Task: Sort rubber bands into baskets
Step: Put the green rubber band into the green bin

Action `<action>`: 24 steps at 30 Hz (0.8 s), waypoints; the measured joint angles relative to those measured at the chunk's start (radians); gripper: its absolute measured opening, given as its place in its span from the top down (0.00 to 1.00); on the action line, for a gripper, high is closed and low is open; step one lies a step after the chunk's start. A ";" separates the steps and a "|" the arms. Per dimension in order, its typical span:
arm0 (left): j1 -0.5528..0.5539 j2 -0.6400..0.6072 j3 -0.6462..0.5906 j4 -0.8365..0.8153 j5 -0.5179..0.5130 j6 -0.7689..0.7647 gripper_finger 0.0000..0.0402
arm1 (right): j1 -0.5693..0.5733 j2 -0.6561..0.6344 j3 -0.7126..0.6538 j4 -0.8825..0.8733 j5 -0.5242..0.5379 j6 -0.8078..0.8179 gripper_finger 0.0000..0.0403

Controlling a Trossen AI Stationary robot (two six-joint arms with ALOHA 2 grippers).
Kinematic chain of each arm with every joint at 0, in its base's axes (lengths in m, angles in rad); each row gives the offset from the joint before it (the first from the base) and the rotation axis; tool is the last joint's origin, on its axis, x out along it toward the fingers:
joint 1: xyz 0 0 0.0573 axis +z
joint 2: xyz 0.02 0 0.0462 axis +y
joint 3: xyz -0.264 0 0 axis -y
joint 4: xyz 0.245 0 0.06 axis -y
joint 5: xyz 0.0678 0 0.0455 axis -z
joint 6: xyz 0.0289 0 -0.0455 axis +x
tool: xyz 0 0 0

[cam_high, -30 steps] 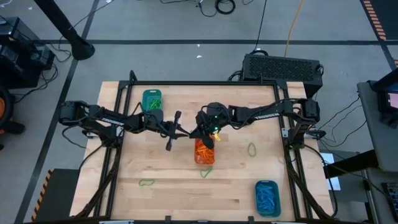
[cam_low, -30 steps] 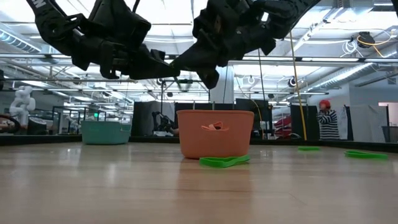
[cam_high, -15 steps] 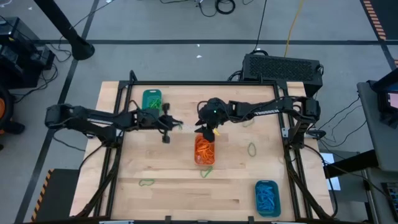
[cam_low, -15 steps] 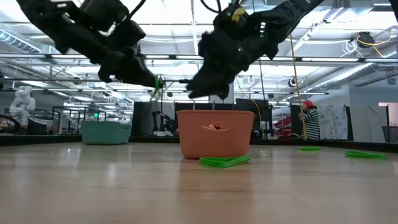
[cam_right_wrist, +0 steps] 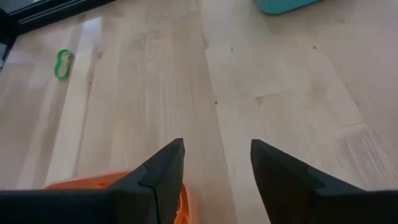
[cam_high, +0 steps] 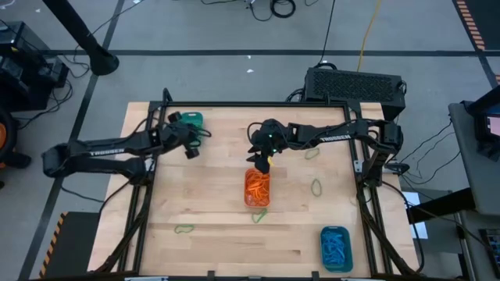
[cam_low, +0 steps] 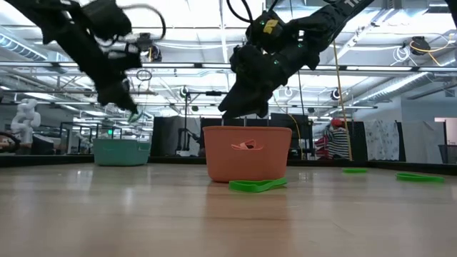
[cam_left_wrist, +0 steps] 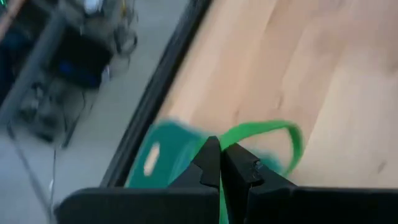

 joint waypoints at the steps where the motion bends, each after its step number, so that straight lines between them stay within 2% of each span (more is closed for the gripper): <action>1: 0.020 0.010 -0.006 -0.013 -0.002 0.000 1.00 | 0.000 0.000 0.000 0.000 0.000 0.006 0.56; 8: 0.179 0.081 -0.015 0.014 -0.019 -0.001 0.99 | 0.000 0.000 0.000 -0.001 -0.003 0.054 0.56; 15: 0.274 0.175 -0.016 0.058 -0.019 -0.001 0.92 | 0.007 0.000 0.000 -0.019 -0.003 0.077 0.56; 19: 0.294 0.221 -0.016 0.074 -0.019 0.000 0.86 | 0.014 0.000 0.000 -0.038 -0.004 0.074 0.56; 24: 0.296 0.251 -0.016 0.088 -0.019 -0.066 0.73 | 0.013 0.000 0.000 -0.084 -0.004 0.069 0.56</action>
